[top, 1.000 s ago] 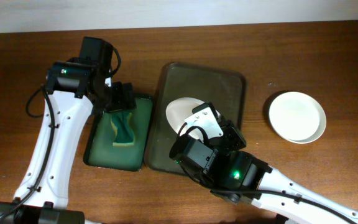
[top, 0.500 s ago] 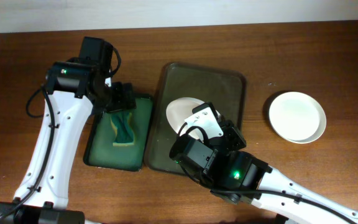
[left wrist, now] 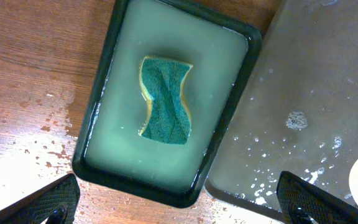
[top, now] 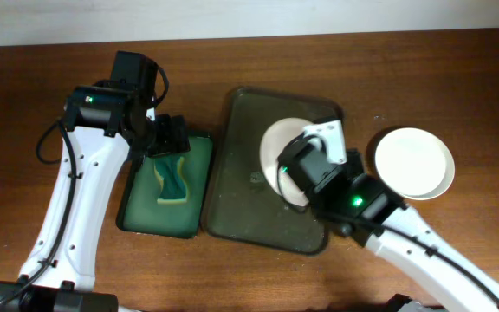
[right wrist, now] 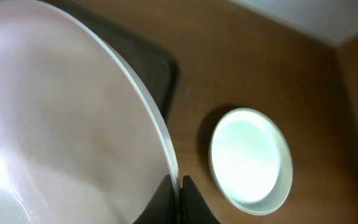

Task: Clean dirty plates on tray and stack at the side
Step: 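Lift the pink plate with the right gripper and place it on the stack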

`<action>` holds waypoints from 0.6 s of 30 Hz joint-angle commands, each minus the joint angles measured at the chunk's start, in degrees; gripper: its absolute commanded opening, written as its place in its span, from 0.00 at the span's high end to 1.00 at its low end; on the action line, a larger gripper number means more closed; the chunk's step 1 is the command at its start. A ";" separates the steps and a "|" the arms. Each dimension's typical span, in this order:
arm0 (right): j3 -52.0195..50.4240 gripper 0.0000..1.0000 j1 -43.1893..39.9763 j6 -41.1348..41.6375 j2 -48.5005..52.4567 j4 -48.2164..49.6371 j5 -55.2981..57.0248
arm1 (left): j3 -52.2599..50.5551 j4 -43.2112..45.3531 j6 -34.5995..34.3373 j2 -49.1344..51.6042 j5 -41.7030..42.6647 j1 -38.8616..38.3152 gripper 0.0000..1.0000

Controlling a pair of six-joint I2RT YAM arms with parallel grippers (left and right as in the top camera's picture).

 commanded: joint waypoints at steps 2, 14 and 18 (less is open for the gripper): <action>0.17 0.94 -17.22 2.84 0.11 1.31 -24.83 | 0.48 -0.04 0.48 -0.85 0.59 0.07 0.00; 0.17 0.96 -59.91 -10.38 26.64 2.95 -59.78 | 0.48 -0.04 0.48 -0.85 0.59 0.07 0.00; 0.17 0.96 -61.02 -6.21 29.64 11.04 -56.15 | 0.48 -0.04 0.48 -0.85 0.59 0.04 0.00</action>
